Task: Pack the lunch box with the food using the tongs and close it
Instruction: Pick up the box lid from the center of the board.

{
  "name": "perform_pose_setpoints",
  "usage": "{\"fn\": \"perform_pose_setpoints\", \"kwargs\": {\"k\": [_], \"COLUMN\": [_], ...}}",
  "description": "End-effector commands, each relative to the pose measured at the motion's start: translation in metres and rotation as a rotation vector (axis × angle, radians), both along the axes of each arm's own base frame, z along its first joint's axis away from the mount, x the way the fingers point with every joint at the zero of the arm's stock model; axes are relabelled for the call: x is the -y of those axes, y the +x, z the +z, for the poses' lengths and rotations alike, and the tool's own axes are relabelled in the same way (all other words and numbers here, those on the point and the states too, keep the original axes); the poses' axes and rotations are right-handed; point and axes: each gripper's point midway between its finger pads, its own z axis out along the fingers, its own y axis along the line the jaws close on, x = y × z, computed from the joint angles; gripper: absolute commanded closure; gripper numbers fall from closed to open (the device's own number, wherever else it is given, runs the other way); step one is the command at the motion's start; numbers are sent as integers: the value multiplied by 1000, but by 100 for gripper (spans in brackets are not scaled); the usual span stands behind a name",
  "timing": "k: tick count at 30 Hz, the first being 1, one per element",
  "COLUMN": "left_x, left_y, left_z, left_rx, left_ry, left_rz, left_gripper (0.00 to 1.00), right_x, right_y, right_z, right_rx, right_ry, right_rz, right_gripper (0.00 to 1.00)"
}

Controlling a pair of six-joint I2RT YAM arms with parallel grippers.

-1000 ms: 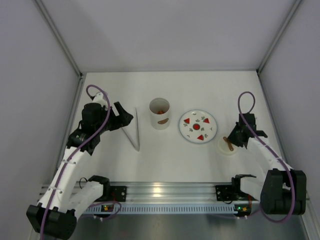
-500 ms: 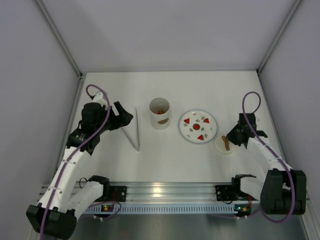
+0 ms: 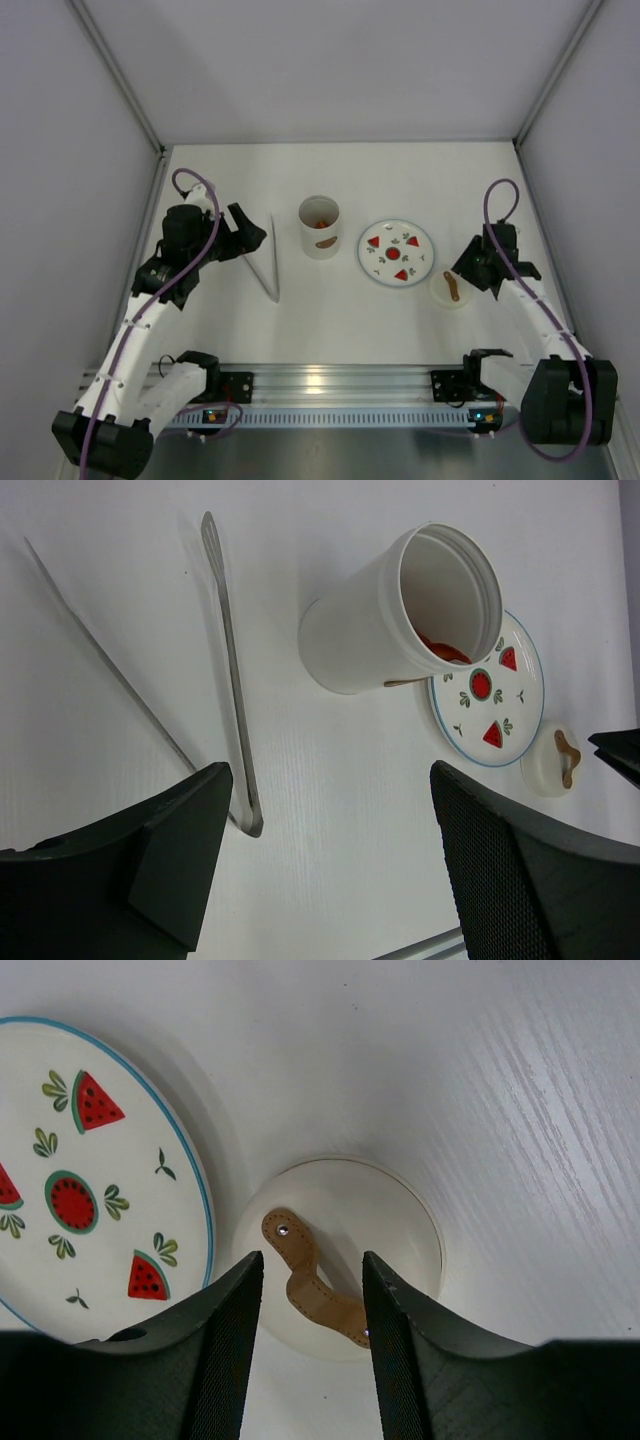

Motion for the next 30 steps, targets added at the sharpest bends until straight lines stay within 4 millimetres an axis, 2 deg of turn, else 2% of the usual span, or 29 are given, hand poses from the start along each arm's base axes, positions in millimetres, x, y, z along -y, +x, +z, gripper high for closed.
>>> {"fn": "perform_pose_setpoints", "kwargs": {"k": [1, 5, 15, 17, 24, 30], "left_x": [1, 2, 1, 1, 2, 1], "left_y": [1, 0, -1, -2, -3, -5], "left_z": [24, 25, 32, 32, 34, 37], "left_rx": [63, 62, 69, 71, 74, 79], "left_ry": [-2, -4, 7, 8, 2, 7], "left_rz": [-16, -20, -26, -27, -31, -36], "left_gripper": [15, 15, 15, 14, 14, 14], "right_x": [-2, -5, -4, -16, -25, -10], "right_y": [1, -4, -10, -11, -16, -17], "right_z": [9, -5, -5, -5, -10, -11], "right_rx": [-3, -67, -84, -84, -113, -117], "right_ry": [-24, -30, -47, -49, -91, -153], "right_rz": [89, 149, 116, 162, 185, 111], "right_gripper": [56, 56, 54, 54, 53, 52]}}
